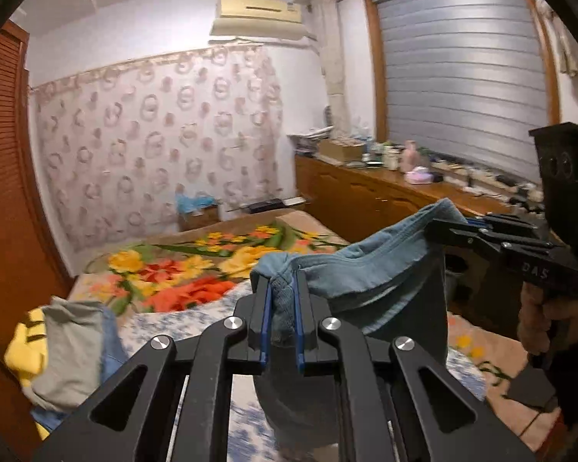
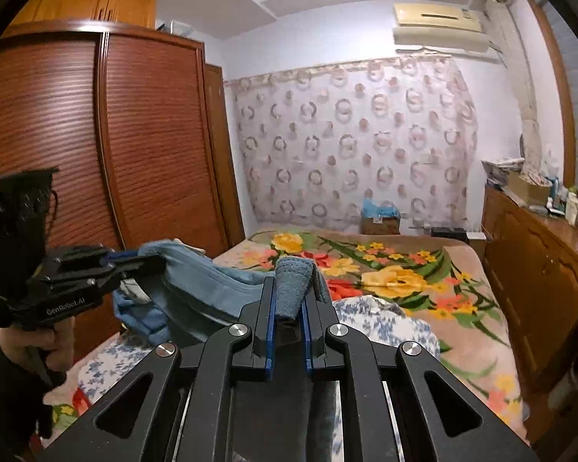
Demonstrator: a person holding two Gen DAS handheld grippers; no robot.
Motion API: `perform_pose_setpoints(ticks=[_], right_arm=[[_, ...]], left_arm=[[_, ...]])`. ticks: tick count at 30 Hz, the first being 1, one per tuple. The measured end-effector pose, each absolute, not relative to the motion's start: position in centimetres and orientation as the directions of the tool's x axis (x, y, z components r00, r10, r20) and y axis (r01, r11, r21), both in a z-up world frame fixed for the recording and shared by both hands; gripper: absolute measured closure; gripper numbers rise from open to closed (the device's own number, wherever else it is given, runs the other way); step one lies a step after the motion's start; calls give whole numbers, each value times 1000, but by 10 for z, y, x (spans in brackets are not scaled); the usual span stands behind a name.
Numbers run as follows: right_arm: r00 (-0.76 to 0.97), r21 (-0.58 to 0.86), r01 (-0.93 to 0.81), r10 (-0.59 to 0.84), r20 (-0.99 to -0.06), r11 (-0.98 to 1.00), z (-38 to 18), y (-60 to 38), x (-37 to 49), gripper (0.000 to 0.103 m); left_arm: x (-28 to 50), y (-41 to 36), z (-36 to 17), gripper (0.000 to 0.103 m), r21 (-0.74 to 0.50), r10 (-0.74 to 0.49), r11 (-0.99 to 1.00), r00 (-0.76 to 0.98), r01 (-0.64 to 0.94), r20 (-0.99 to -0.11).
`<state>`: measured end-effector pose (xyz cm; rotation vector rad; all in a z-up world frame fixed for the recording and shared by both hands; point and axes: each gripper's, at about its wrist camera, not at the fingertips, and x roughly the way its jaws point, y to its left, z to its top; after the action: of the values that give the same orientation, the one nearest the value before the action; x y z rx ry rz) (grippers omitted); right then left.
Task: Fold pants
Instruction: 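Lift the teal shorts with both grippers and flip them over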
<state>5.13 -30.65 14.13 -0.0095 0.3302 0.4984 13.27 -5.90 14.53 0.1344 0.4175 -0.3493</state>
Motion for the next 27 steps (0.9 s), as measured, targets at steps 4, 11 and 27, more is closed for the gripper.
perform_pose_setpoints(ticks=[4, 11, 27], right_arm=[[832, 41, -451, 437, -342, 891, 152, -285, 102, 92], [822, 50, -458, 445, -356, 887, 142, -247, 129, 92], [715, 51, -512, 459, -528, 857, 104, -241, 140, 92]], left_arm=[[171, -49, 156, 93, 92, -233, 950, 873, 299, -428], [176, -37, 144, 93, 159, -166, 955, 895, 250, -414], [145, -28, 51, 93, 67, -216, 949, 793, 307, -570]])
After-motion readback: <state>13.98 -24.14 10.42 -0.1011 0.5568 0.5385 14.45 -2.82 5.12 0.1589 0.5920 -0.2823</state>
